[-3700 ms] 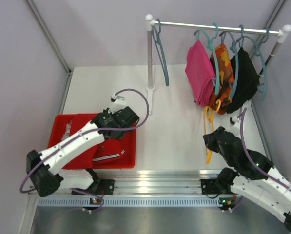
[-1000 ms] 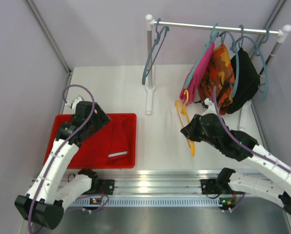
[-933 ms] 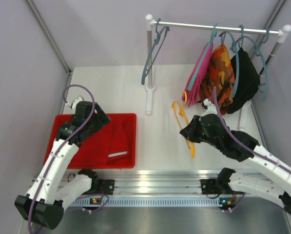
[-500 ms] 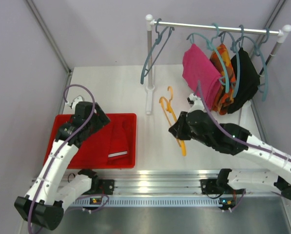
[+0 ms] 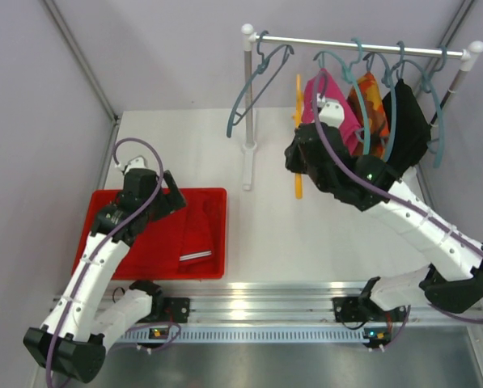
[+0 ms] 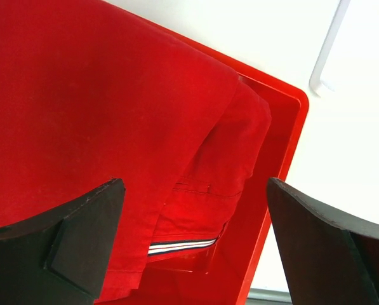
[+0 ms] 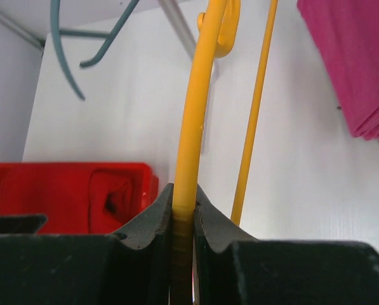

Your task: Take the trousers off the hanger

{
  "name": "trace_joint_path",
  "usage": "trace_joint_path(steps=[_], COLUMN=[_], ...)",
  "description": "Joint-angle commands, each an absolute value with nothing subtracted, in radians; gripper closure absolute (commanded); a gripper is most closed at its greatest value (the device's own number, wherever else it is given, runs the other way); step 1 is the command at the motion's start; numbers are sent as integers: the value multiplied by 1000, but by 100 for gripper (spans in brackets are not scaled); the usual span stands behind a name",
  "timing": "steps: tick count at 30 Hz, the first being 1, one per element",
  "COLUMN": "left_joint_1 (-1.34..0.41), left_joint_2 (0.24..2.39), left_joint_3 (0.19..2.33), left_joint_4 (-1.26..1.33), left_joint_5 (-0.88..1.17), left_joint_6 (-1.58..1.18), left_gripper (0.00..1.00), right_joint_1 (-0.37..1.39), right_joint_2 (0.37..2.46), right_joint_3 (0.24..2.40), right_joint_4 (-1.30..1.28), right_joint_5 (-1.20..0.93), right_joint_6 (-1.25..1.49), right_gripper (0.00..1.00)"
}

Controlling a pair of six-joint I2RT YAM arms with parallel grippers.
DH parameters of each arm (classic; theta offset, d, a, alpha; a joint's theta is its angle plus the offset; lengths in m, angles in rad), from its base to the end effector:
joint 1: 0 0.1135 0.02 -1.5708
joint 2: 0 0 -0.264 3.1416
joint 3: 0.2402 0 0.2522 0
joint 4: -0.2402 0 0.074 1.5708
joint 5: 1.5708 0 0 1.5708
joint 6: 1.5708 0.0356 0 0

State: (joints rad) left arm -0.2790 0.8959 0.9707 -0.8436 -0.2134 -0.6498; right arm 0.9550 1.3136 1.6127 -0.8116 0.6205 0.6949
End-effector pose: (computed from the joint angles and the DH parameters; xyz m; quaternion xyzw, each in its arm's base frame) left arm 0.1684 -0.0404 0.3221 -0.2096 0.8921 -0.0862 0.3909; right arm 0.1665 0.1995 0.4478 0.0462 0.8351 0.1742 0.5198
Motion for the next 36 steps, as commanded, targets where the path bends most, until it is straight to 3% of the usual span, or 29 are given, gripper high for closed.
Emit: trace_joint_path(steps=[1,16,36], left_joint_1=[-273,-275,-275], left_joint_2=[888,948,966], left_joint_3=[1008,1026,1034], left_joint_4=[-781,-732,-739], left_joint_5=[-164,-132,-161], left_joint_6=[-568,-523,-482], left_gripper=[2,2,2], right_joint_1=[864,713,664], right_joint_2=[1347,1594,1769], right_joint_3=[1704,1996,2036], right_joint_4=[-738,-626,-489], right_joint_5=[598,566,561], right_joint_6=[568,428,411], right_gripper=[100,100,100])
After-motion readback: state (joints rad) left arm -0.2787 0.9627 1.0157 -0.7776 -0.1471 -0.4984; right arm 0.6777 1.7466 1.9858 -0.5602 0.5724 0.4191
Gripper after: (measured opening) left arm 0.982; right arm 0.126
